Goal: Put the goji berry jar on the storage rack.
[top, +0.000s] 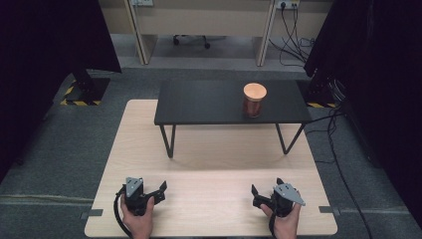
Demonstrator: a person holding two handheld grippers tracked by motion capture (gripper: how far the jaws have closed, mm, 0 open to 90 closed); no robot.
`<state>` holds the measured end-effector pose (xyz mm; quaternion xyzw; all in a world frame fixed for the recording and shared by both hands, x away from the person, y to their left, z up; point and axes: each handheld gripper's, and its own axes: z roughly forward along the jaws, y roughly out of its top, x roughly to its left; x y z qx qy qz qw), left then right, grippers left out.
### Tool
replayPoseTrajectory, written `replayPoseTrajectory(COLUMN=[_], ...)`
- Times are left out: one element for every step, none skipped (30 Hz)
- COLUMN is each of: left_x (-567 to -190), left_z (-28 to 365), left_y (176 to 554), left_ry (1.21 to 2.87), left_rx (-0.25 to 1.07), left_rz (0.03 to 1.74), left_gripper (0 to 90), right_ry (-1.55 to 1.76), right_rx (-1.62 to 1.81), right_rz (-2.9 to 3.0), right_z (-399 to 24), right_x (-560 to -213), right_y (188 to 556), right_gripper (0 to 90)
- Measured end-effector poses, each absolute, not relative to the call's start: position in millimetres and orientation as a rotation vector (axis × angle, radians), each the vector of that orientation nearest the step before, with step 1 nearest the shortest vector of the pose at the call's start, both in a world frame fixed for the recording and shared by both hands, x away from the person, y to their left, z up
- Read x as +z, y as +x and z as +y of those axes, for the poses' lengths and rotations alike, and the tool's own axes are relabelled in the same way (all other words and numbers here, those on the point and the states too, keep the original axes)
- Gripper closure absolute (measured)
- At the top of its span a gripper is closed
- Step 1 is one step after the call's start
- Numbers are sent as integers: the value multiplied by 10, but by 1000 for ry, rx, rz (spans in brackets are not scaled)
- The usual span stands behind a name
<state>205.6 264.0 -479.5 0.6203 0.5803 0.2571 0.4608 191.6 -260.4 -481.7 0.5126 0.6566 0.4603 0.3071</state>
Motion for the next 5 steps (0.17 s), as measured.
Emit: replayPoseTrajectory(left_x=[-4795, -4795, -4795, -4795, -4795], left_z=[2640, 2641, 2640, 2640, 2640], left_y=[2057, 2056, 2056, 2056, 2056], left_ry=[1526, 1526, 1526, 1526, 1526], left_rx=[632, 632, 632, 632, 633], left_rz=[1428, 1428, 1428, 1428, 1427], left_gripper=[33, 33, 33, 33, 33], right_ry=[1354, 1350, 1348, 1346, 1345], right_rx=[1217, 1215, 1213, 1213, 1213], right_rz=[1738, 1740, 1742, 1742, 1742], right_z=[-2603, -2602, -2599, -2598, -2599], right_x=[-4816, -4817, -4815, -4816, -4816], right_y=[1916, 1917, 1917, 1916, 1915], right_gripper=[14, 14, 14, 14, 15])
